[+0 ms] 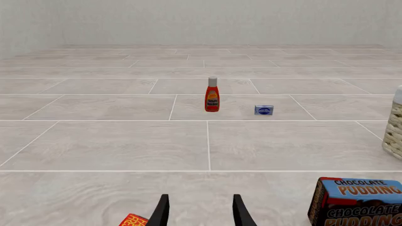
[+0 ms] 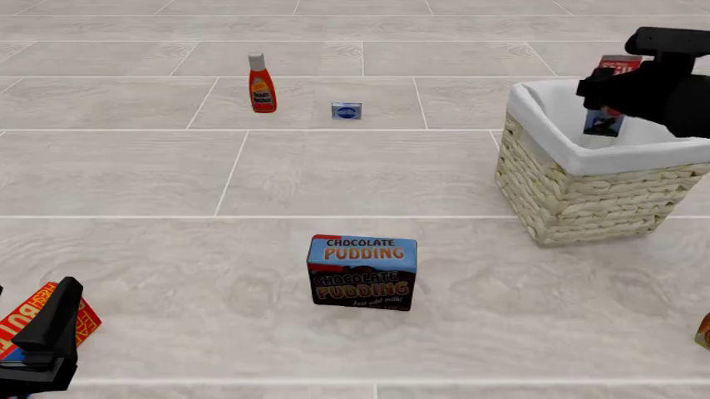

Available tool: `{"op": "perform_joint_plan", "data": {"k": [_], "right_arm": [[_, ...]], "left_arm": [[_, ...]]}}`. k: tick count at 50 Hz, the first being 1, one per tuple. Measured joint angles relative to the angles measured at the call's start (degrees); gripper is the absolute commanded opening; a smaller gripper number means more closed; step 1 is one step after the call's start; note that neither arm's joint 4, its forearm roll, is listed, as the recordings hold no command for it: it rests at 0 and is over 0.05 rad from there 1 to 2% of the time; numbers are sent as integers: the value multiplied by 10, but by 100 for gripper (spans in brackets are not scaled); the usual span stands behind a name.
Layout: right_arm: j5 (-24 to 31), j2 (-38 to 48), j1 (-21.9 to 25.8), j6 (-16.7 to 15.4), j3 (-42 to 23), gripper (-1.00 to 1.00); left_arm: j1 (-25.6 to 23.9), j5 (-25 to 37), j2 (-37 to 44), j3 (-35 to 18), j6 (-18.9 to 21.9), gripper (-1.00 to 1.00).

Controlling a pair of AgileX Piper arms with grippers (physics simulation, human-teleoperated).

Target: Pick the milk and place it in the basket.

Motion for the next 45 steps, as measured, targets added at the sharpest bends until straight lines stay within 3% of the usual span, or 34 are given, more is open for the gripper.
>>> {"op": "perform_joint_plan", "data": {"k": [45], "right_arm": [[-20,68,-21,-9,-11,-100]], "left_arm": [[0,0,0,0,0,100]]}}
